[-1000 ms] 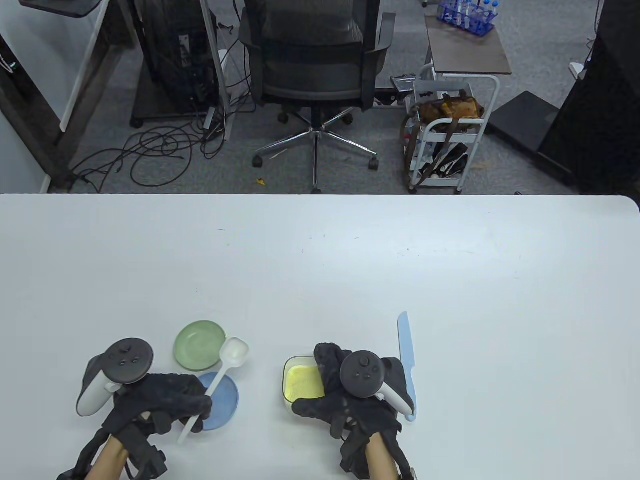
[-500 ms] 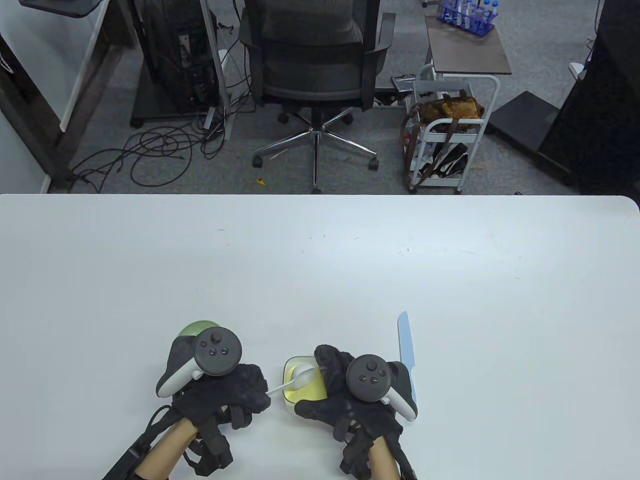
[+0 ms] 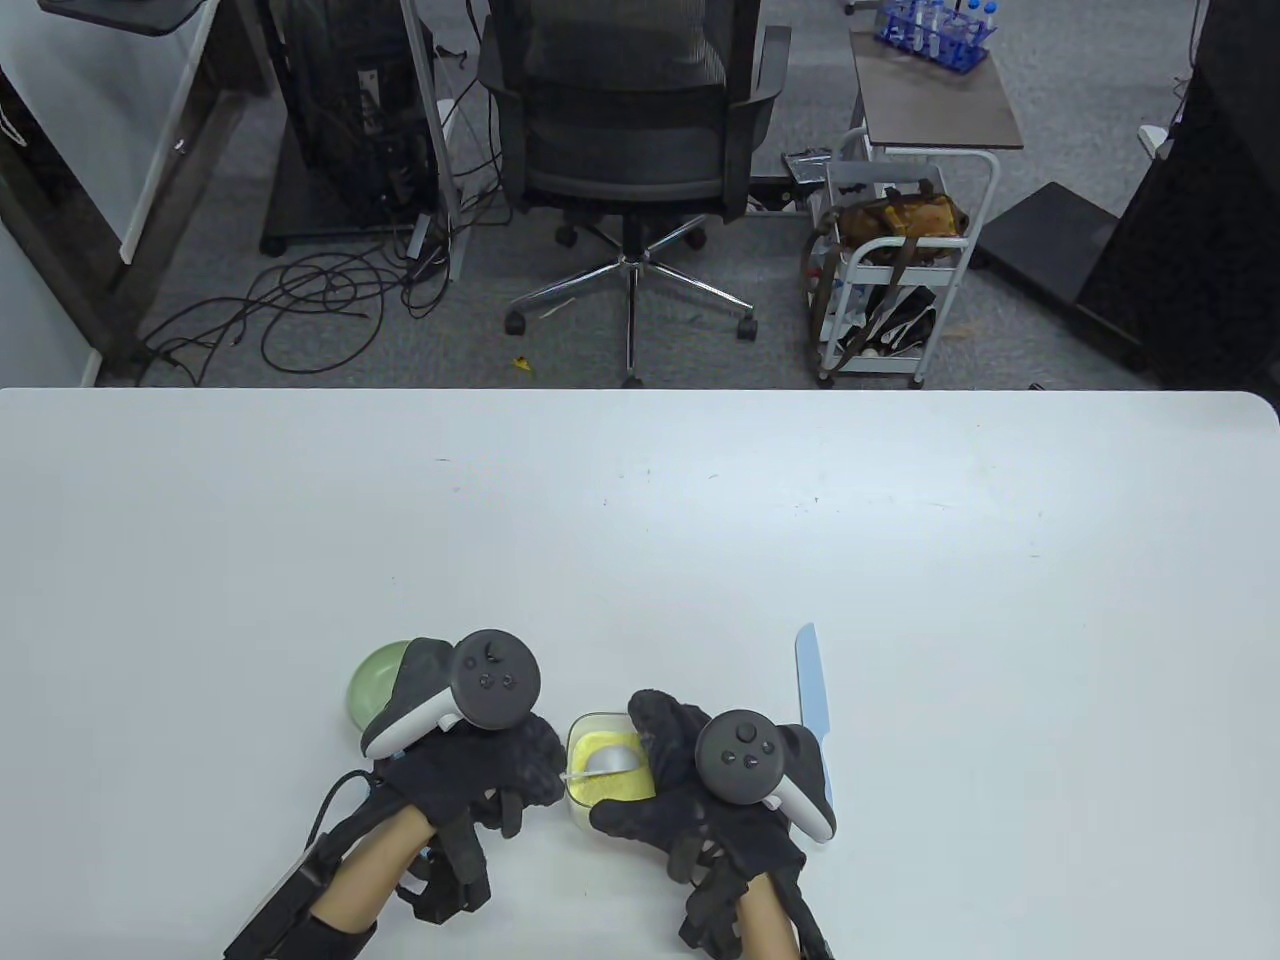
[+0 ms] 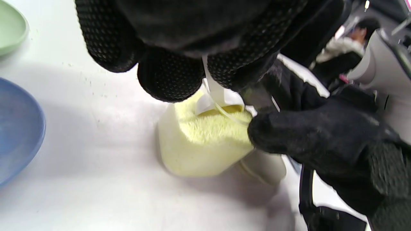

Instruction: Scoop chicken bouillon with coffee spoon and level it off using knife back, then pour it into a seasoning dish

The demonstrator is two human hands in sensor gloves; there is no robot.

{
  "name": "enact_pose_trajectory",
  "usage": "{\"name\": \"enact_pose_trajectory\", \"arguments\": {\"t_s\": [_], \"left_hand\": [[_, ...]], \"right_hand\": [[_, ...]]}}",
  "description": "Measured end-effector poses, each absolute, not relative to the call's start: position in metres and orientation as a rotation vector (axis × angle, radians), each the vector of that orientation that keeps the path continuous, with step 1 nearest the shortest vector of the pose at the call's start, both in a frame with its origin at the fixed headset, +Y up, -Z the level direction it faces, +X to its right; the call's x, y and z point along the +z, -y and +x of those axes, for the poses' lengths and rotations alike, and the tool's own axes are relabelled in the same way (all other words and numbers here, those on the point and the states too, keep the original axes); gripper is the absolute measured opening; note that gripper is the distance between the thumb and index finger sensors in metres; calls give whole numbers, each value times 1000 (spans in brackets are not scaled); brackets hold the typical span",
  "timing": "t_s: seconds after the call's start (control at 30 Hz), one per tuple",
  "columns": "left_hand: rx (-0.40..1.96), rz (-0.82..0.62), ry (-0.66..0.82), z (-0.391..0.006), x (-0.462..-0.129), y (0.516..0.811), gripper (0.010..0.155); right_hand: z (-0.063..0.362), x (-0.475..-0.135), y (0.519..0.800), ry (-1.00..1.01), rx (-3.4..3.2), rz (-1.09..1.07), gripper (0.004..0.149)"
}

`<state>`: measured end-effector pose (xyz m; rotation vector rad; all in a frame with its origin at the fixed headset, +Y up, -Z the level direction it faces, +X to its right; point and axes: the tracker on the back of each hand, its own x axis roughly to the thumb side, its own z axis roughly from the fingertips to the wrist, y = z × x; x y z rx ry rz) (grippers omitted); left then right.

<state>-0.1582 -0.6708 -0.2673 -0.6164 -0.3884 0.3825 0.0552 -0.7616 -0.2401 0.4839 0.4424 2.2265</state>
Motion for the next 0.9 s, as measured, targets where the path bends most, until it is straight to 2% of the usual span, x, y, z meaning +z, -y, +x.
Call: {"name": "enact_pose_trajectory", "arguments": {"t_s": [0.1, 0.2, 0.43, 0.63, 0.77, 0.9], "left_hand": [[415, -651, 397, -160, -274, 673, 41], [455, -745, 409, -160, -281, 679, 40], [492, -829, 387, -160, -284, 689, 40], [688, -991, 357, -173, -287, 711, 42], [827, -1007, 345, -182, -284, 724, 42], [882, -950, 343, -189, -278, 727, 42]], "right_hand": [[55, -240, 762, -446, 2224, 475, 103], [55, -239, 762, -445, 2225, 468, 103], [54, -239, 761, -447, 2230, 457, 103], [54, -238, 761, -445, 2227, 453, 103], [54, -238, 761, -448, 2227, 450, 102], [54, -238, 761, -452, 2231, 446, 102]]}}
